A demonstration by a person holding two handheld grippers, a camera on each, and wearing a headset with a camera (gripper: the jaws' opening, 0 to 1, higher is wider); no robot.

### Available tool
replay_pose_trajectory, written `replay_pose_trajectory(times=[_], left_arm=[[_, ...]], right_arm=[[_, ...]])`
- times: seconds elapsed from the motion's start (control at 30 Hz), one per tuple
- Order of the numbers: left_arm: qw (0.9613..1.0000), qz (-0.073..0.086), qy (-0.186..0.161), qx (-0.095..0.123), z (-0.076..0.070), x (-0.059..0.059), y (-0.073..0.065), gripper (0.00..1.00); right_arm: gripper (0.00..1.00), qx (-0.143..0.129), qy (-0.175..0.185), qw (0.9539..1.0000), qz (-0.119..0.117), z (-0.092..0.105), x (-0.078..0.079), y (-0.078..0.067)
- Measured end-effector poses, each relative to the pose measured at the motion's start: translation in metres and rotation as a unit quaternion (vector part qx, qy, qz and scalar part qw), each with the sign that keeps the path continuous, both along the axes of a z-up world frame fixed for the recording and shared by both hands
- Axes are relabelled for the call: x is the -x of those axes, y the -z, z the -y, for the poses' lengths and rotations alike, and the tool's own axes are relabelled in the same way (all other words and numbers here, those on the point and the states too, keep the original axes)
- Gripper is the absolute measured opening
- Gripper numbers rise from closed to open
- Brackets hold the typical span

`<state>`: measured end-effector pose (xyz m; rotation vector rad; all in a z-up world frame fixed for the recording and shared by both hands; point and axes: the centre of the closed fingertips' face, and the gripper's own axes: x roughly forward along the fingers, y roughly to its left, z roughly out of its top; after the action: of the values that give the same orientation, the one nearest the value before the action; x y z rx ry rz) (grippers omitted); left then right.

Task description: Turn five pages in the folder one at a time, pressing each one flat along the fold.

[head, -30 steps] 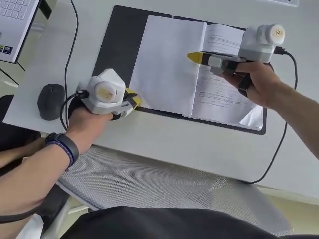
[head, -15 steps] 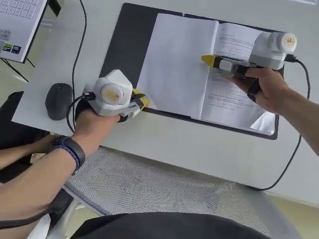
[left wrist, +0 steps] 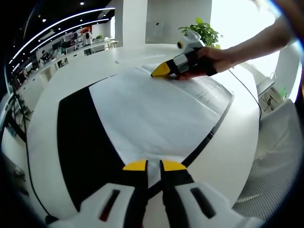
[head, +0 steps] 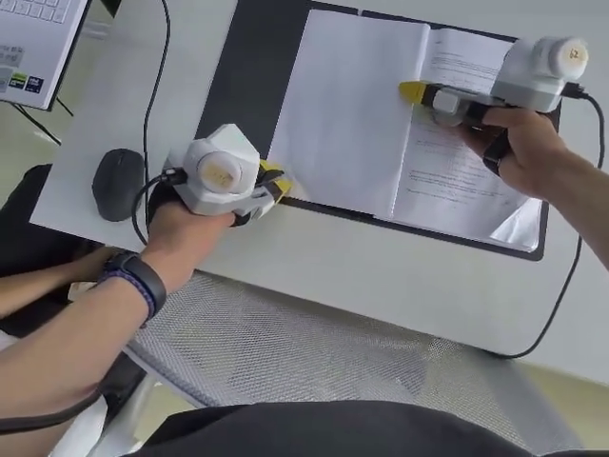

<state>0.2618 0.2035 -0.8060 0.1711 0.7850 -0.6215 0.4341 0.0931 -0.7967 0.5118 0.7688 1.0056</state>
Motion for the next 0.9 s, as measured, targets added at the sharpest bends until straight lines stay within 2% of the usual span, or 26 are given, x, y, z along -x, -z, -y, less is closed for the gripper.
replay_pose_trajectory(times=[0.17,0.3,0.33,0.43,0.53,0.9], left_arm=[[1.0000,0.001,0.005,0.000,0.001,0.001,0.001,0.09],[1.0000,0.001,0.004,0.000,0.001,0.000,0.001,0.09],[1.0000,0.001,0.002,0.001,0.000,0.000,0.001,0.09],[1.0000,0.001,-0.001,0.003,0.000,0.000,0.001,0.09],[1.0000,0.001,-0.001,0.004,0.000,0.000,0.002,0.10],[1.0000,0.001,-0.002,0.007,-0.001,-0.001,0.002,0.09]], right_arm=[[0.00,-0.010,0.018,0.9998,-0.006,0.000,-0.017,0.000],[0.00,-0.023,0.064,0.9975,-0.018,0.001,-0.046,0.002],[0.00,-0.029,0.084,0.9957,-0.025,0.002,-0.054,0.002],[0.00,-0.040,0.109,0.9928,-0.029,0.004,-0.067,0.003],[0.00,-0.052,0.140,0.9881,-0.037,0.007,-0.081,0.003],[0.00,-0.081,0.197,0.9753,-0.058,0.013,-0.108,0.005]])
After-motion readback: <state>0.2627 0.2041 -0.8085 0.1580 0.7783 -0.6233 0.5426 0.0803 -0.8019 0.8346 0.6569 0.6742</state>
